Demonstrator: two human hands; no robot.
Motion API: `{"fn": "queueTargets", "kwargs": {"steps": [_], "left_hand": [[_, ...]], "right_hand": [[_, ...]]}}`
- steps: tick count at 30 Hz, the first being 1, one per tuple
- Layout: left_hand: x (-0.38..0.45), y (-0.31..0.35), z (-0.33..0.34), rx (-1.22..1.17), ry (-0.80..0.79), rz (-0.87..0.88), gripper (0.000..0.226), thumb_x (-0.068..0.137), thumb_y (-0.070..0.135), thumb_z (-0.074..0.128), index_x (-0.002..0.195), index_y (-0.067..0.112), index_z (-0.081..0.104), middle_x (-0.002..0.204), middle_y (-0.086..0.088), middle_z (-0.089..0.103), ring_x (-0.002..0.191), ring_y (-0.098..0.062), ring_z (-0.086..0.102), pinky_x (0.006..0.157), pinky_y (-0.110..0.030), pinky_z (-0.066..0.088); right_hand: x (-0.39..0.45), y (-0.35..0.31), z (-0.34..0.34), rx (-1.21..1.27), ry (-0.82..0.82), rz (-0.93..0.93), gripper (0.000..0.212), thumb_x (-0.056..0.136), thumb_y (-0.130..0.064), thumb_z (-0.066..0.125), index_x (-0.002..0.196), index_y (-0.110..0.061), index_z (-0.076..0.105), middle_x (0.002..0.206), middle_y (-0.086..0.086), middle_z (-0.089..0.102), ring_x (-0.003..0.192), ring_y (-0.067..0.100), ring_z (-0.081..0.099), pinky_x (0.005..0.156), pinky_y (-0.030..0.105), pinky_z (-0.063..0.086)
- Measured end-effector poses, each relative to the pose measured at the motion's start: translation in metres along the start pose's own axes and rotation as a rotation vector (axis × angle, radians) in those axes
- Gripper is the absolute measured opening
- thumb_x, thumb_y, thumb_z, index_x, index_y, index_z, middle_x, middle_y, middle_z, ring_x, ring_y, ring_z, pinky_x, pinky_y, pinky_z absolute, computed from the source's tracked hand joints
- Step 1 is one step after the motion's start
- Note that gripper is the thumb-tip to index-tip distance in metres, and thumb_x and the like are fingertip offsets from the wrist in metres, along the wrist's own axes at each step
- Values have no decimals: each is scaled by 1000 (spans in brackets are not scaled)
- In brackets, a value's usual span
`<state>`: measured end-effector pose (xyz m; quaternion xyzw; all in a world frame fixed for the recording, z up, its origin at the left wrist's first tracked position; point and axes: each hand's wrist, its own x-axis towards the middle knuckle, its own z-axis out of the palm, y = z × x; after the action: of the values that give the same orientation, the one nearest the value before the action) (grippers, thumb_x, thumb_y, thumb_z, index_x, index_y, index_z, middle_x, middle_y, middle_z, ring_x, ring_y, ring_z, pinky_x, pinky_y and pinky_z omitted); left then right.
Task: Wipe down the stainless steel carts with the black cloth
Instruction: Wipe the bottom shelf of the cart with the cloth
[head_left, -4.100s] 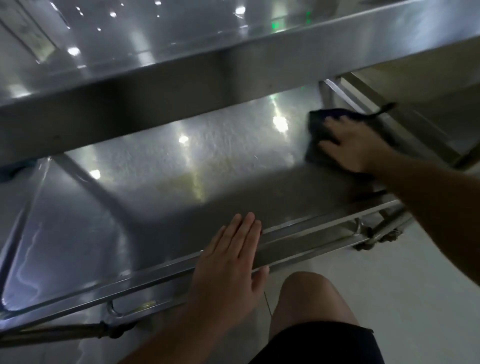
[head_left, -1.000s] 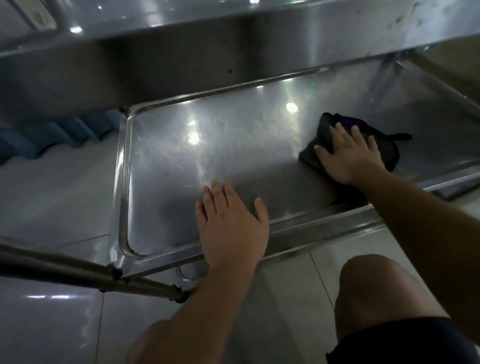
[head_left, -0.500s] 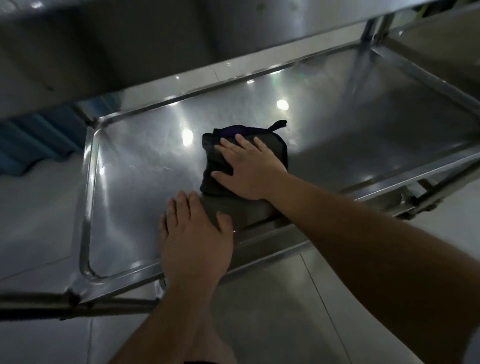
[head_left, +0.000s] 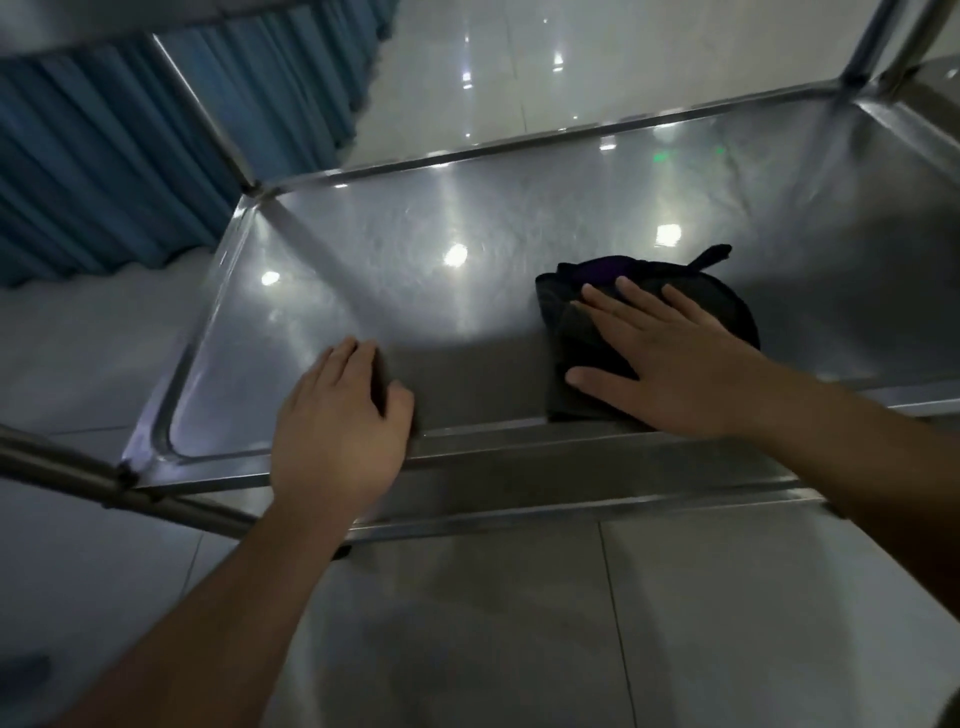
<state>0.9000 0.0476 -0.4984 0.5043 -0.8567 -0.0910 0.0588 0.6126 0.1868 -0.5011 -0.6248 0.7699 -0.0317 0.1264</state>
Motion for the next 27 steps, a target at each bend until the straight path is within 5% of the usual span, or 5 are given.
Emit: {"fn": "queueTargets", "kwargs": {"steps": [7, 11, 18, 24, 27], "left_hand": [[0, 0, 0, 1, -13, -16, 61, 107, 54, 28, 159, 26, 41, 169, -1, 37, 156, -23, 33, 127, -51, 30], [5, -3, 1, -10, 12, 44, 38, 104, 53, 31, 116, 27, 56, 117, 3, 58, 113, -22, 56, 101, -51, 49], [10, -6, 2, -12, 17, 88, 37, 104, 55, 38, 91, 23, 51, 96, 1, 51, 97, -25, 52, 89, -49, 46], [2, -10, -3, -73, 77, 135, 47, 109, 51, 42, 142, 22, 58, 147, -2, 55, 131, -27, 54, 105, -43, 42], [-8, -9, -5, -98, 142, 237, 47, 108, 44, 52, 151, 25, 54, 153, 2, 51, 133, -23, 53, 108, -40, 43]], "right_hand": [[-18, -6, 9, -70, 9, -204, 120, 70, -107, 17, 164, -37, -7, 169, -21, -16, 152, 0, -26, 125, 33, -13], [-15, -16, 19, -105, 94, -245, 112, 75, -103, 16, 165, -38, 1, 169, -21, -6, 157, 3, -12, 127, 36, -4], [-28, -51, 39, -105, 541, -371, 67, 87, -48, 56, 144, -14, 60, 139, 8, 66, 132, 25, 60, 113, 48, 38], [-53, -74, 54, -6, 621, -474, 51, 84, -23, 68, 133, -11, 69, 131, 8, 71, 127, 24, 65, 107, 50, 51], [-66, -79, 62, 19, 662, -571, 48, 83, -18, 74, 130, -11, 71, 132, 6, 71, 129, 19, 63, 109, 47, 50]]}}
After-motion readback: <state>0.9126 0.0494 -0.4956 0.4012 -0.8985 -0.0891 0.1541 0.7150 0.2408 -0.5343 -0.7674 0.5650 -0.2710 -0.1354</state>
